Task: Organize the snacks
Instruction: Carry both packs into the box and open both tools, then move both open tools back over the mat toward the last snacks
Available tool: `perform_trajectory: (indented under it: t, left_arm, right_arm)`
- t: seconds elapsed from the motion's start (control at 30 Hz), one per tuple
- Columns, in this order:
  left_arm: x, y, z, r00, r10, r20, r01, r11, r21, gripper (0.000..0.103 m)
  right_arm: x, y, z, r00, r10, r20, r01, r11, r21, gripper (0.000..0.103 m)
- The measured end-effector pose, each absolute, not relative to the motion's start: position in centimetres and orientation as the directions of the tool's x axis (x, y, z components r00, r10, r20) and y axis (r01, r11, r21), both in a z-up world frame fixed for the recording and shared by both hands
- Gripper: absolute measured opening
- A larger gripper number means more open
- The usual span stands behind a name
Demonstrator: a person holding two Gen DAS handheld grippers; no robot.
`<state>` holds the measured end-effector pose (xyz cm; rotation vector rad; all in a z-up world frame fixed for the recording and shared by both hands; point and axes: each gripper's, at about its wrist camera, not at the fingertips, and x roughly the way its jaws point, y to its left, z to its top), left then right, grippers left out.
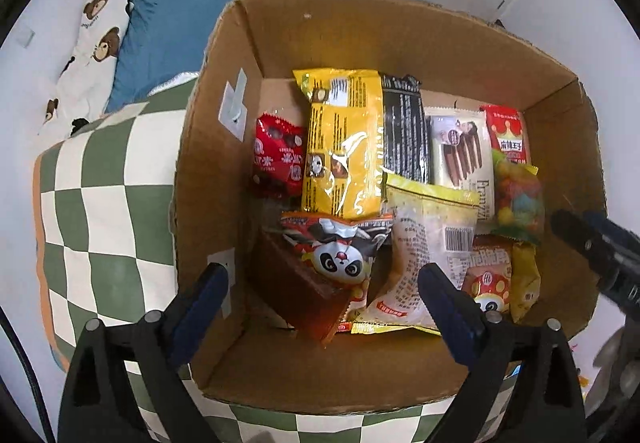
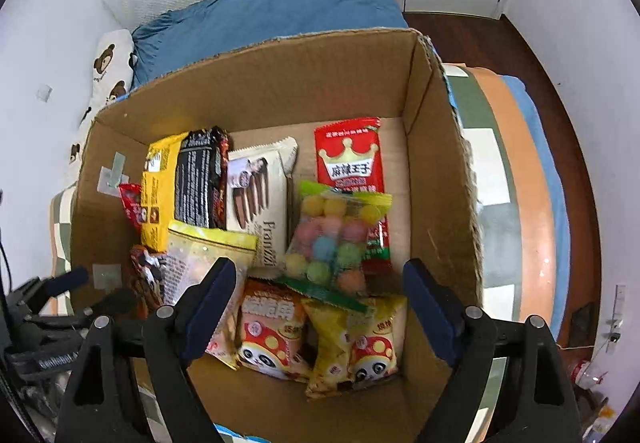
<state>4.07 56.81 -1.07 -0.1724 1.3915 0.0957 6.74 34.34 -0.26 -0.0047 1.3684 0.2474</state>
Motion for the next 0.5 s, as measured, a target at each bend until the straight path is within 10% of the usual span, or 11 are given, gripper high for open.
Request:
perform_trajectory:
  t: [0.5]
  left_arm:
    - [-0.6, 54.8, 2.6, 0.357, -0.002, -0.934, -0.186, 0.98, -0.073, 0.097]
  right_arm:
    - [1.2, 33.3, 2.2, 0.29, 0.12, -0.949, -0.206, 0.977, 0.06, 0.094]
